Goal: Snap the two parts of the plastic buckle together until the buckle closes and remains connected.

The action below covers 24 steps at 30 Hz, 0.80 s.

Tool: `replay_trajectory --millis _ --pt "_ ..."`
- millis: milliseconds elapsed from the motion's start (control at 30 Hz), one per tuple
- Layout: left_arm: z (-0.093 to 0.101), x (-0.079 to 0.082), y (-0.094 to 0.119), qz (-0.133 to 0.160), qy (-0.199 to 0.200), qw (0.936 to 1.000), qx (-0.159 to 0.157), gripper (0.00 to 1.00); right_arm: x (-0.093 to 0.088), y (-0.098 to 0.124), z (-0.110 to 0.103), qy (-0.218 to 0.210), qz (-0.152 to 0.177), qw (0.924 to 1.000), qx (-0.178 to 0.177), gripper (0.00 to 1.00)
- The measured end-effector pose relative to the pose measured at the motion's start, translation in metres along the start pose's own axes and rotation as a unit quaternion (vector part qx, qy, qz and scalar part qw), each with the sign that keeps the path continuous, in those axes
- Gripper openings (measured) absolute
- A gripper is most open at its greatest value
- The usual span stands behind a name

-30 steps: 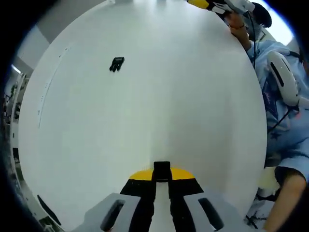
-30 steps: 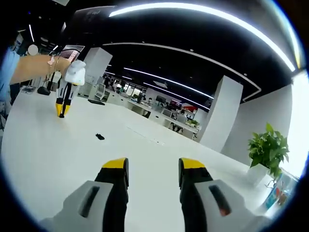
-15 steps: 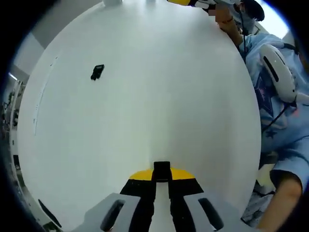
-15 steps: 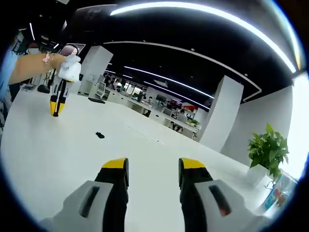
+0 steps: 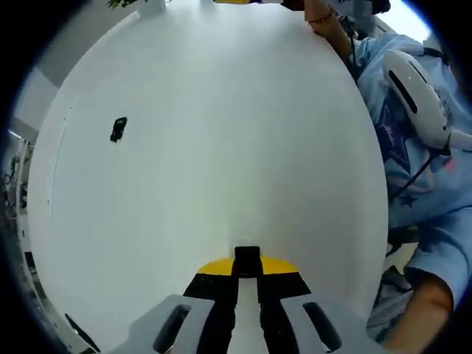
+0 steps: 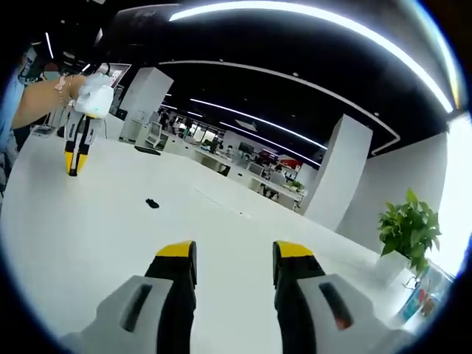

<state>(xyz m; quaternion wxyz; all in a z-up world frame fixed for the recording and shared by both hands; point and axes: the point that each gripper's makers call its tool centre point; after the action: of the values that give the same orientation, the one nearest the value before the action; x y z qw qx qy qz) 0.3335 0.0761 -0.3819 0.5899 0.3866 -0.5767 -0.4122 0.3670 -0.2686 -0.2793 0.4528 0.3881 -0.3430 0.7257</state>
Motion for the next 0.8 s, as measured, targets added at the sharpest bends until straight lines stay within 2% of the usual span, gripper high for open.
replay_trajectory --millis 300,633,800 --pt "0.015 0.001 -0.001 0.005 -0.003 0.9999 -0.01 0.08 -0.007 -0.003 -0.003 0.008 -0.013 0.9999 0.007 0.41" --pt "0.03 0.0 -0.003 0.007 -0.006 0.9999 -0.007 0.08 -0.015 -0.004 -0.005 0.014 -0.031 0.9994 0.012 0.41" --pt "0.035 0.001 -0.003 0.008 -0.006 0.9999 -0.005 0.08 -0.012 -0.008 -0.009 0.007 -0.025 0.9994 0.025 0.4"
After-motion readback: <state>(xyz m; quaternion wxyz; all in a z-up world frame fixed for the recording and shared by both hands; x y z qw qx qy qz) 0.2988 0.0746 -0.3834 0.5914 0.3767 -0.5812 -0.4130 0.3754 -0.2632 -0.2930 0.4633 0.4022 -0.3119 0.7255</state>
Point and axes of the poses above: the point that each gripper's makers call its tool centre point, and the gripper's own axes: y roughly backward along the fingers, z roughly to its right, x roughly out of its top, and after that the axes turned 15 degrees about z, right-handed
